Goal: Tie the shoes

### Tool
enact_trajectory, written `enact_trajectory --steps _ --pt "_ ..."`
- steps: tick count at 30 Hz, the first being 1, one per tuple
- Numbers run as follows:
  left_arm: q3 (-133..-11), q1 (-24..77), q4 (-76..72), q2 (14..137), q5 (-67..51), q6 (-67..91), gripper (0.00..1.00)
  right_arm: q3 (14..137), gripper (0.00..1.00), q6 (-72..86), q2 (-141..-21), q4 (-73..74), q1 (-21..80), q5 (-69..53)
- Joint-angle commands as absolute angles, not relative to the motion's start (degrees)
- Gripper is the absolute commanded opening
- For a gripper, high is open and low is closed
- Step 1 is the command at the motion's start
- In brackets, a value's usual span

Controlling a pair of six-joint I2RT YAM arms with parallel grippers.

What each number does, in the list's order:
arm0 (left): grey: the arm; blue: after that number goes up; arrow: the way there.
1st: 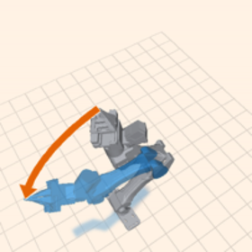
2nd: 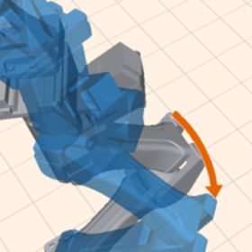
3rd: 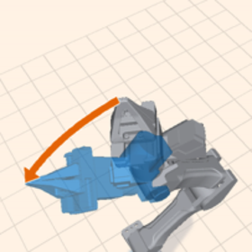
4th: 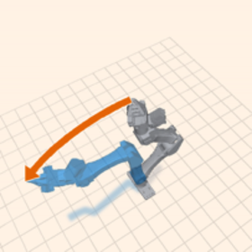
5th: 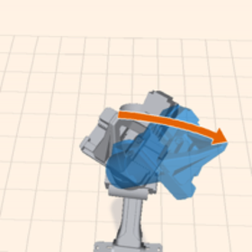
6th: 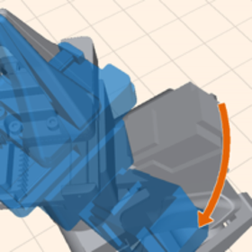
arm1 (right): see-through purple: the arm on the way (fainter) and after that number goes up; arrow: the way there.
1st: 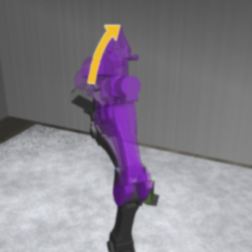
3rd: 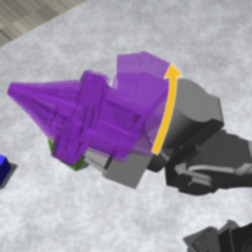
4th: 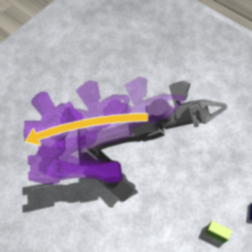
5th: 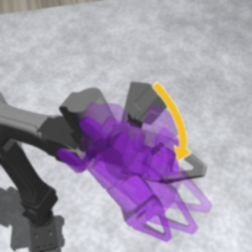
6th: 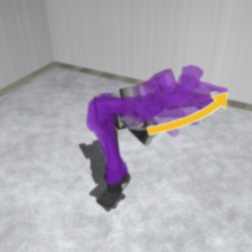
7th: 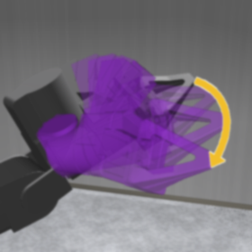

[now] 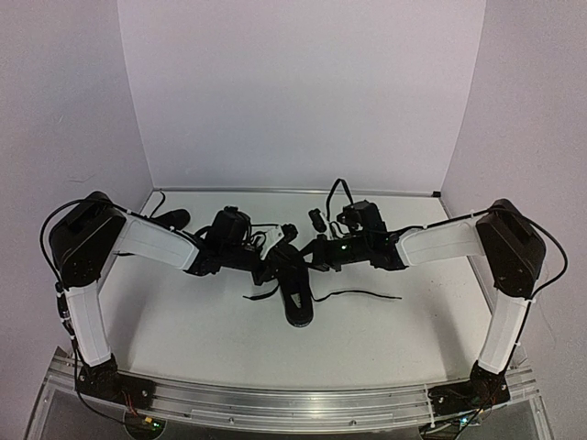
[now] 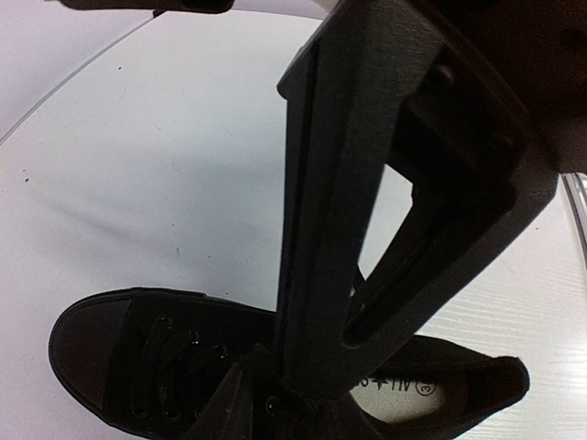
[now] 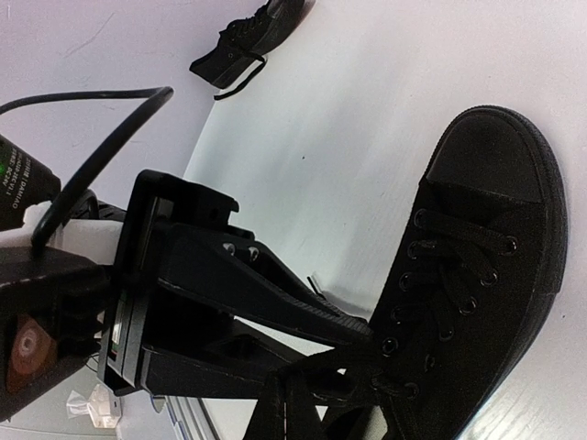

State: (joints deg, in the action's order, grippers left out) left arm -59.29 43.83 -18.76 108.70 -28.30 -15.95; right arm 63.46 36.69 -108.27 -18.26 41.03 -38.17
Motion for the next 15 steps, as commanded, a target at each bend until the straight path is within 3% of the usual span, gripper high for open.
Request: enact_trajectory --steps 1,11,15 --pt "-61.65 44.03 -21.87 109.65 -27.62 -15.09 0.27 62.95 0.0 36.54 -105.53 -18.81 40.85 -37.7" --pt "-62.16 44.03 -22.33 110.69 -26.39 -14.7 0.44 62.35 0.0 36.78 -104.95 -18.81 40.47 -37.35" --pt "-60.62 44.02 -22.83 109.46 -26.0 -15.16 0.46 62.13 0.0 36.99 -104.66 -18.81 40.33 -37.1"
